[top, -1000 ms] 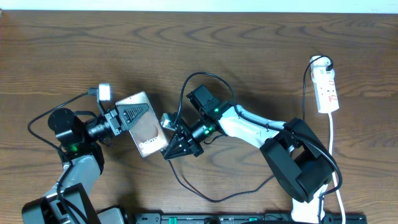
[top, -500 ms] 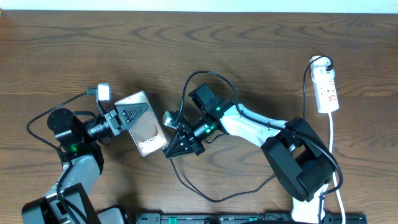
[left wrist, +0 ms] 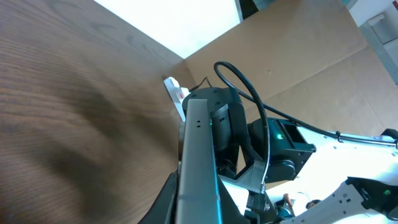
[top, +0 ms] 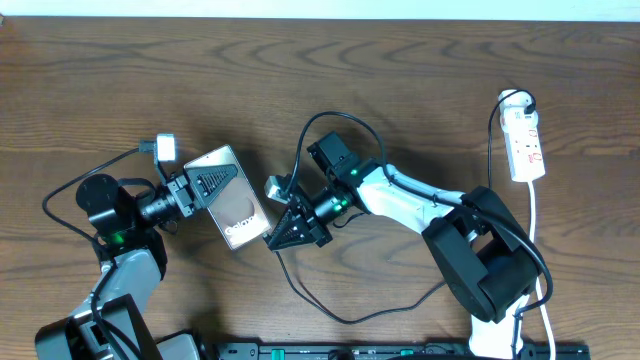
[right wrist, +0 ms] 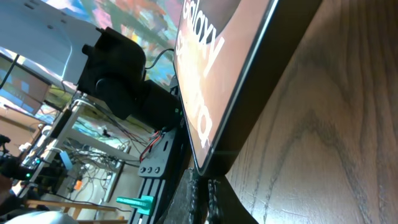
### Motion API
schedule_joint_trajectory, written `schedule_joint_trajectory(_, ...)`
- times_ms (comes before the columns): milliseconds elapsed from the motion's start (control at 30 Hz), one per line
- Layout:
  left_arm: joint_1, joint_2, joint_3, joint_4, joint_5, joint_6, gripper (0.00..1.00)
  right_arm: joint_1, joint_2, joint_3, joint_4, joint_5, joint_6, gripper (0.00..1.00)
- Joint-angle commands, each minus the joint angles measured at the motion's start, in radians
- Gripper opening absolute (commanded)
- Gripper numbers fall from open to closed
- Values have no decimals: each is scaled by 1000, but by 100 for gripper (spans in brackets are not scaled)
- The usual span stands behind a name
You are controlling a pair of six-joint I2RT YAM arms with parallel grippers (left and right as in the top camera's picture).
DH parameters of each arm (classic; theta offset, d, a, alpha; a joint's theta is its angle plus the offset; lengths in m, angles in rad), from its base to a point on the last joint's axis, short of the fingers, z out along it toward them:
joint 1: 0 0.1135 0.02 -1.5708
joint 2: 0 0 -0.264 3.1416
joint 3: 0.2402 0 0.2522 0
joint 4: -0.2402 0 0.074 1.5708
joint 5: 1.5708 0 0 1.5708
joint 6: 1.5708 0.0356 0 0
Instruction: Plug charger to phone and switch on socket
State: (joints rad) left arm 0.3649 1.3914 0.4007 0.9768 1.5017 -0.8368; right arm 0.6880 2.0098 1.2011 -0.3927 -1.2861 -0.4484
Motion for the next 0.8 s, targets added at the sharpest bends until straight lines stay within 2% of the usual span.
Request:
schedule_joint_trajectory(0,-1,-6,9,5,70,6,7,-29,6,14,7,-33,6,1)
schedule_joint_trajectory(767,-1,-6,9,5,70,6,7,-42,6,14,-11,-32,1,1)
